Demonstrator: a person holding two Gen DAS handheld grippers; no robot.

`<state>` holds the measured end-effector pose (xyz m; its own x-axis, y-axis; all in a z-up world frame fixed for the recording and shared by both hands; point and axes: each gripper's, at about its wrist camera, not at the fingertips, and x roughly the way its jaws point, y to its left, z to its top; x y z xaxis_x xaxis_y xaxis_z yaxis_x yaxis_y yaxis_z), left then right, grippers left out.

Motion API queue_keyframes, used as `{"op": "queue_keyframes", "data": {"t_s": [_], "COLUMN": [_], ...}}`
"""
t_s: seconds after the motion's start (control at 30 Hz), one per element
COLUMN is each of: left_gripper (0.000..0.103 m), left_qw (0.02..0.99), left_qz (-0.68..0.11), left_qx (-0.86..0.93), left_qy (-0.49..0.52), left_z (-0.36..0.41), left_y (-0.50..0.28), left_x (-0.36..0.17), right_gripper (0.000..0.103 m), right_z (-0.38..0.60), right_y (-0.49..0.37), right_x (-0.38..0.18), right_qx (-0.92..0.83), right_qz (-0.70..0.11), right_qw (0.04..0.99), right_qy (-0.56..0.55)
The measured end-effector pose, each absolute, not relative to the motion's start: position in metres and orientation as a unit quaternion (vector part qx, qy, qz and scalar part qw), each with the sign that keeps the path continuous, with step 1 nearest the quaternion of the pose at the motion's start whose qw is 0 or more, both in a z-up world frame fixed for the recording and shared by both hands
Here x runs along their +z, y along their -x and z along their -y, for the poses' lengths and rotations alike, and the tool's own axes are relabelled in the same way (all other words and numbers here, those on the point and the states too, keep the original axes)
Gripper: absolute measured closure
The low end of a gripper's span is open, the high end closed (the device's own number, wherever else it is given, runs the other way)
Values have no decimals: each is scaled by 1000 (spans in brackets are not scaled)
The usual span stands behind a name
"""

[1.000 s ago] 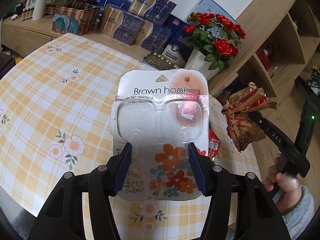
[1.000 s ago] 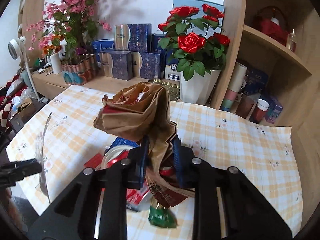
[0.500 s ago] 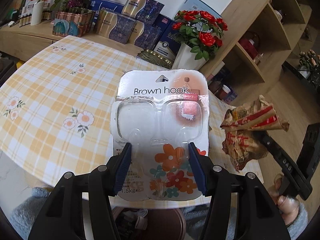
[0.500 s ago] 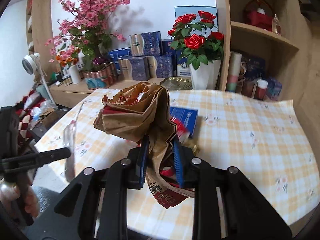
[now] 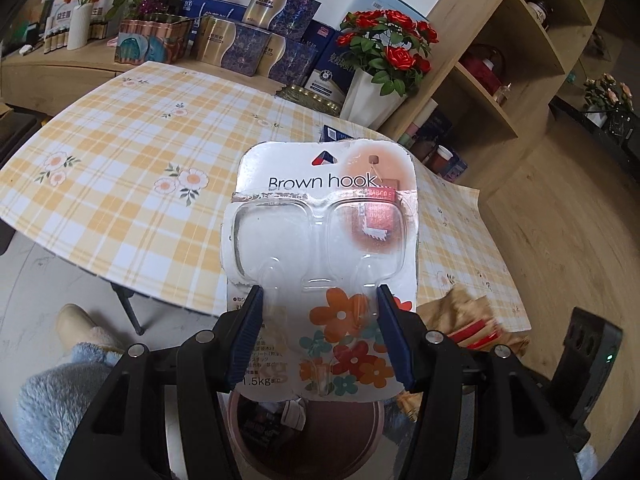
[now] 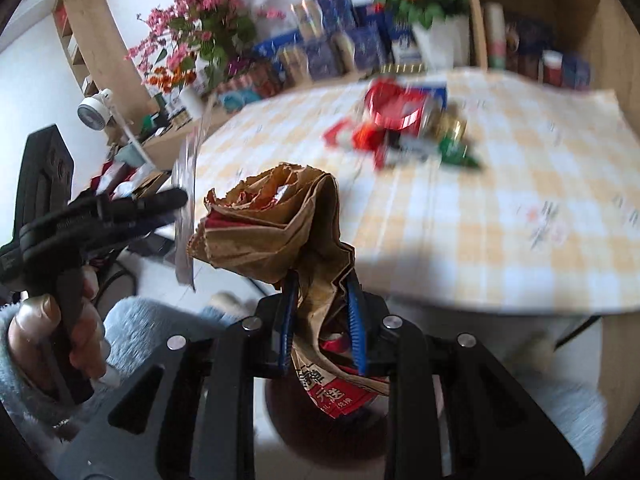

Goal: Collect trash
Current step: 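Lower the brown paper bag into the bin and open the right gripper while the left carries the pack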

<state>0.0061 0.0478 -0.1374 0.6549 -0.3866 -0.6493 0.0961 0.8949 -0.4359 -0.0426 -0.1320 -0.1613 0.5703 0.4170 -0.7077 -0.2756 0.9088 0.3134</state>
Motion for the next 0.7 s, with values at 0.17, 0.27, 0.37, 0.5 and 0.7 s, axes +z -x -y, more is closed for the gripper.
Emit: {"op": "queue_keyframes", "data": {"t_s": [0.17,0.27,0.37,0.5,0.7], "left_gripper": [48,48,48,48,48], "left_qw": [891,891,892,894,895], "left_qz": [-393,-394,-394,-394,-399], "left_qx": [-132,-130,-130,-134,-138], "left_qy": [183,181,176,165,141], "left_z": [-49,-50,-49,-46,-38], "left_y": [11,16,18,19,17], "left_x": [-144,-146,-146,-147,-153], "right_gripper": [77,77,76,74,45], "right_z": [118,117,120,127,137], "right_y": [48,43,39,34,31], "right_x": [-193,-210,-227,-242,-240], "right_qx": [196,185,167,148,141], "right_qz": [-470,-501,-526,-545,-528], "right_qw": [857,841,828,818,827], "right_qy": [-79,-89,-95,-112,-132]}}
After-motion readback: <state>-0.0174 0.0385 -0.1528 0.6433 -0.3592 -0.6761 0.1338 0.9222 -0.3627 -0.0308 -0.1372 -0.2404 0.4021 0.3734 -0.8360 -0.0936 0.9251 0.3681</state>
